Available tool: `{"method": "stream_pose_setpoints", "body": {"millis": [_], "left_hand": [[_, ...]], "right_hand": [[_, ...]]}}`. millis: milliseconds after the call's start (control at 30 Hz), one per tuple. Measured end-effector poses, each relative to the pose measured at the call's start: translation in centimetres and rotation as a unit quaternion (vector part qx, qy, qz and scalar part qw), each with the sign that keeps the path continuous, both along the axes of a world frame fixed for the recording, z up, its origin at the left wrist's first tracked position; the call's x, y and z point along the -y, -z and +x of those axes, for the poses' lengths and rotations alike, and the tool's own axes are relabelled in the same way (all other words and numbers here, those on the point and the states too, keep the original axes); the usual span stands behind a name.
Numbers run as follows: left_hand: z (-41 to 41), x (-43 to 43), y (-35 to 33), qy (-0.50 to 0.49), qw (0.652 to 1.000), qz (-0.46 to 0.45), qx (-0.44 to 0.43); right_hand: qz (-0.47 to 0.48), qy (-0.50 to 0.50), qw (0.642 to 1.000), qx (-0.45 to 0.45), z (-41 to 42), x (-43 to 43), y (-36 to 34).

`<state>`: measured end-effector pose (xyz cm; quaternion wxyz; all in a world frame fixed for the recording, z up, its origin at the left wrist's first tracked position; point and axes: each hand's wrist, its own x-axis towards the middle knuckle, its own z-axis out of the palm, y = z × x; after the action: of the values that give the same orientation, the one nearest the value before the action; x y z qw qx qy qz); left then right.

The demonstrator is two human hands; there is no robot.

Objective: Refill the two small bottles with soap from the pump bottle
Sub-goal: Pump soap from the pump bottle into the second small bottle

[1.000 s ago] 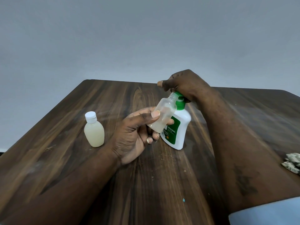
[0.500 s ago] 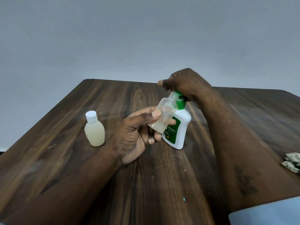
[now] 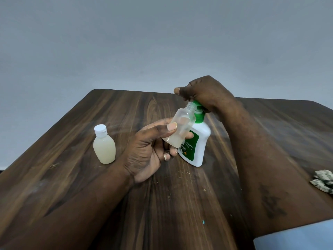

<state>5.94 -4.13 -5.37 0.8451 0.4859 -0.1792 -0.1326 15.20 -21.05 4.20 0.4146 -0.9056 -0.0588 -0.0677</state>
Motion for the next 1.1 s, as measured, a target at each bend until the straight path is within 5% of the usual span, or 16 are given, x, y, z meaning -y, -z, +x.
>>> {"method": "stream_pose_setpoints", "body": {"millis": [1100], "left_hand": [[-0.21,-0.10,-0.17,0.012,1.000,0.011,0.009]], "right_hand": [[0.015,0.002,1.000,0.010,-0.23,-0.14,0.19]]}}
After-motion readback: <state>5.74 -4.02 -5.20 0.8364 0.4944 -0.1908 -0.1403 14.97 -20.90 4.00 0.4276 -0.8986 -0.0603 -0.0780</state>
